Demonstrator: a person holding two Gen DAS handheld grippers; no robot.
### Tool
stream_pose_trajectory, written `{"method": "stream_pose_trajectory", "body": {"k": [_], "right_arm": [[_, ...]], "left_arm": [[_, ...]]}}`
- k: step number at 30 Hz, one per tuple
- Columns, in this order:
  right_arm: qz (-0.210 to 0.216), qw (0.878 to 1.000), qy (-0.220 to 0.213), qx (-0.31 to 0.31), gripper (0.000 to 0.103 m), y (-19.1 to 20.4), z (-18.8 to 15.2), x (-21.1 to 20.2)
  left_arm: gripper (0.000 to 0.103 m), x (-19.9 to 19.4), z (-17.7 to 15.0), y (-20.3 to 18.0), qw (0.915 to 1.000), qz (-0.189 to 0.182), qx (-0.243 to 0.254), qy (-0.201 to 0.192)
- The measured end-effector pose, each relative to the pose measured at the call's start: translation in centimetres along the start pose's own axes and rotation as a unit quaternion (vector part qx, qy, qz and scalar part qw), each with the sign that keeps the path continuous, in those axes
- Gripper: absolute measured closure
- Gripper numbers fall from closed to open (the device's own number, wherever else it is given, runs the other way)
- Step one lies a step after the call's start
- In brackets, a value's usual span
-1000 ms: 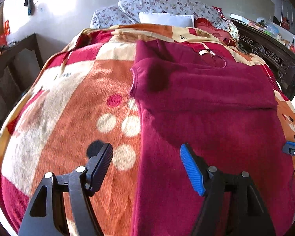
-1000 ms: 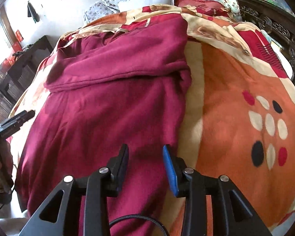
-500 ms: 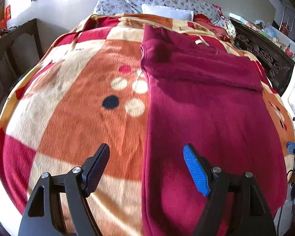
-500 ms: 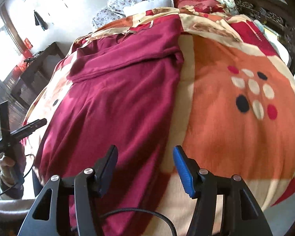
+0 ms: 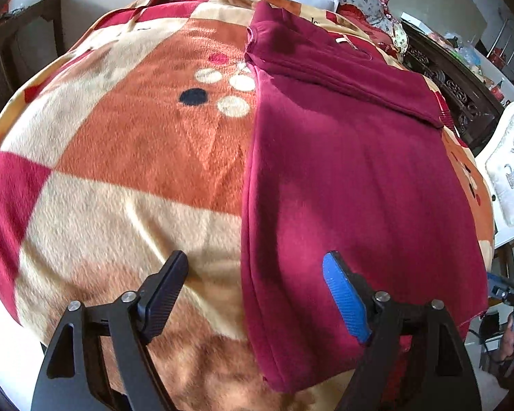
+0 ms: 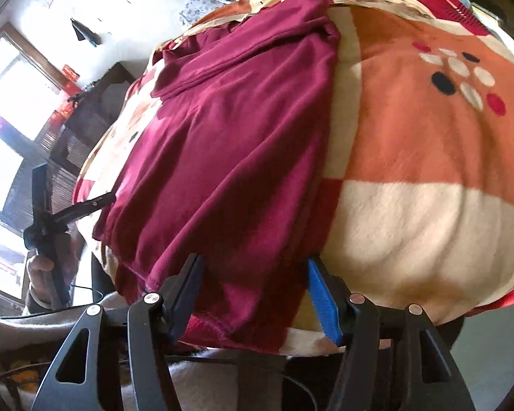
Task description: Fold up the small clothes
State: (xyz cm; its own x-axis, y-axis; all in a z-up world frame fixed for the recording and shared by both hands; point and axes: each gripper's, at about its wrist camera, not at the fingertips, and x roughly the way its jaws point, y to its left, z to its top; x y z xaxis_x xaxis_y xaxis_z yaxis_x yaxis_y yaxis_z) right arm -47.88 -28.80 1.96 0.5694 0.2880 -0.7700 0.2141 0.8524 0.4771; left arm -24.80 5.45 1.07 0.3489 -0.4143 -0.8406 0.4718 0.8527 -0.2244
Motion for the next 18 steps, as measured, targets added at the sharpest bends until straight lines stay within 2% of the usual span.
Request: {"method": "stream_pose_trajectory", "body": {"k": [7,13,15,18], "right_arm": [[0.036,0.999,-0.013,0.016,0.036,-0.5,-0.2,0.0],[0.05,0.999,-0.017,0.011,0.037,-0.8,-0.4,0.0],[0.05,0.999,-0.017,0.0,0.042,-0.7,-0.5,0.2],[0.038,0.999,-0.022,-0.02,0.069,-0.5,-0.1,0.5]], "left_arm": [[0.018,-0.4,-0.5,-0.4,0.9998,-0.017,-0.003,0.013],[0.017,-0.3,-1.0,-0.6,0.9994,-0.021,0.006,0.028],[0.016,-0.3,-1.2,-0.6,0.9992,-0.028,-0.001,0.029],[0.018,-0.1,-1.4,-1.2,0.9992,-0.02,0.023,0.028]]}}
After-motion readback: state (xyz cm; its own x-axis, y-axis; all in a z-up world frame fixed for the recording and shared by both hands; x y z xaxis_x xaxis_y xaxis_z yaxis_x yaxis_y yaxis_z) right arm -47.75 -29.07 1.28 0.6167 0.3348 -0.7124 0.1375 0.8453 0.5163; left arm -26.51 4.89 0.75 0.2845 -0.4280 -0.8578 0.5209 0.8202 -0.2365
